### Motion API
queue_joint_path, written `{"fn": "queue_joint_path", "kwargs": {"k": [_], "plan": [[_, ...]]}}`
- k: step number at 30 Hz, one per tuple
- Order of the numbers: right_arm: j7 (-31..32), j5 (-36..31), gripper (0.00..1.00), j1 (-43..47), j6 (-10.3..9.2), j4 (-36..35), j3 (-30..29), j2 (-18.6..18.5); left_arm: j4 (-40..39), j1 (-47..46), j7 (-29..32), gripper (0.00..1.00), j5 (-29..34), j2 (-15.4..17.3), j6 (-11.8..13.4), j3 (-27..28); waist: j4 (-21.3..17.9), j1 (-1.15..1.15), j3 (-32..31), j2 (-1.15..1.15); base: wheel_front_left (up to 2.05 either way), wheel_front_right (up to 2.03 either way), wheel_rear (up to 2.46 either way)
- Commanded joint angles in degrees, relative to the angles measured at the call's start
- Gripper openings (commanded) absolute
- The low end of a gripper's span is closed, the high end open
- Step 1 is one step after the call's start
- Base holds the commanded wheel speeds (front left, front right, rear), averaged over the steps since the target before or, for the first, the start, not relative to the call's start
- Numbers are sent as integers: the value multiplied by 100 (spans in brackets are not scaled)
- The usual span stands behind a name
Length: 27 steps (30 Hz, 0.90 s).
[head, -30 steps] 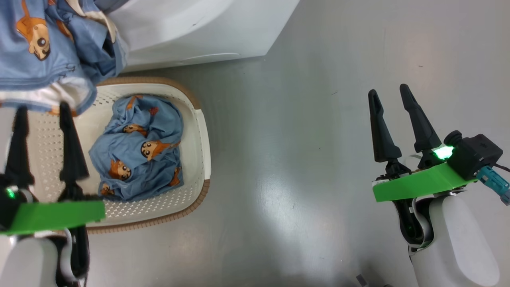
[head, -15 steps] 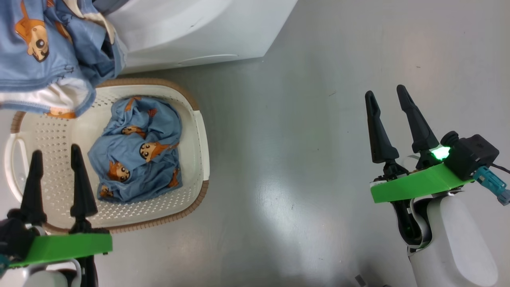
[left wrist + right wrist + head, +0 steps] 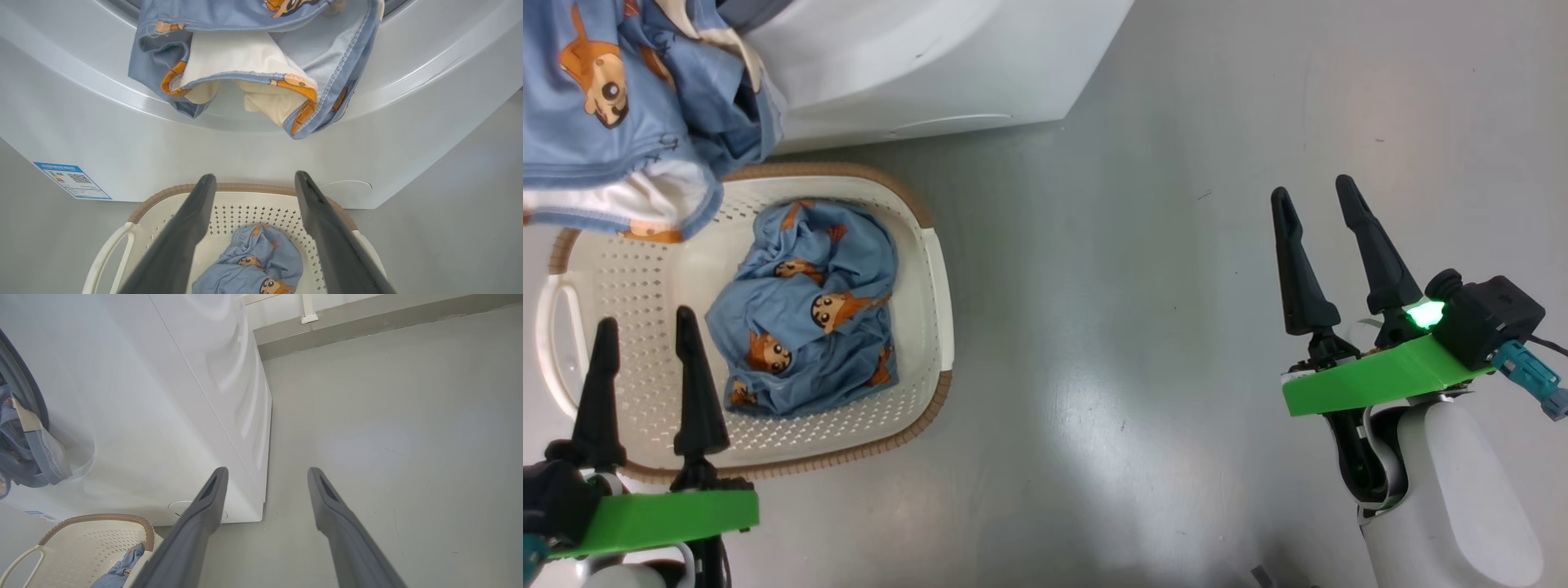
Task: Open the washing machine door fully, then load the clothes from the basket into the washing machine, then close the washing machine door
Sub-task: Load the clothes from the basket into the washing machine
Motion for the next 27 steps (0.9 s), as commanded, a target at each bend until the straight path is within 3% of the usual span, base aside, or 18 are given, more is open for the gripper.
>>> {"fn": "queue_joint_path", "kwargs": {"k": [1,11,17,27], "plan": [[-27,21,100,229,9,-97,129,33,-146,67,-29,100,61,58,-34,214,2,0,-4,0,0,0,0],[-27,36,100,249,9,-97,126,33,-780,-318,-16,100,225,75,-229,162,-10,0,-33,0,0,0,0],[-27,90,100,220,9,-75,180,33,-893,-726,548,100,147,202,-176,155,-58,0,-16,0,0,0,0],[-27,220,100,178,9,-26,266,33,-445,-1396,1390,100,-189,254,-11,232,-241,0,41,0,0,0,0]]}}
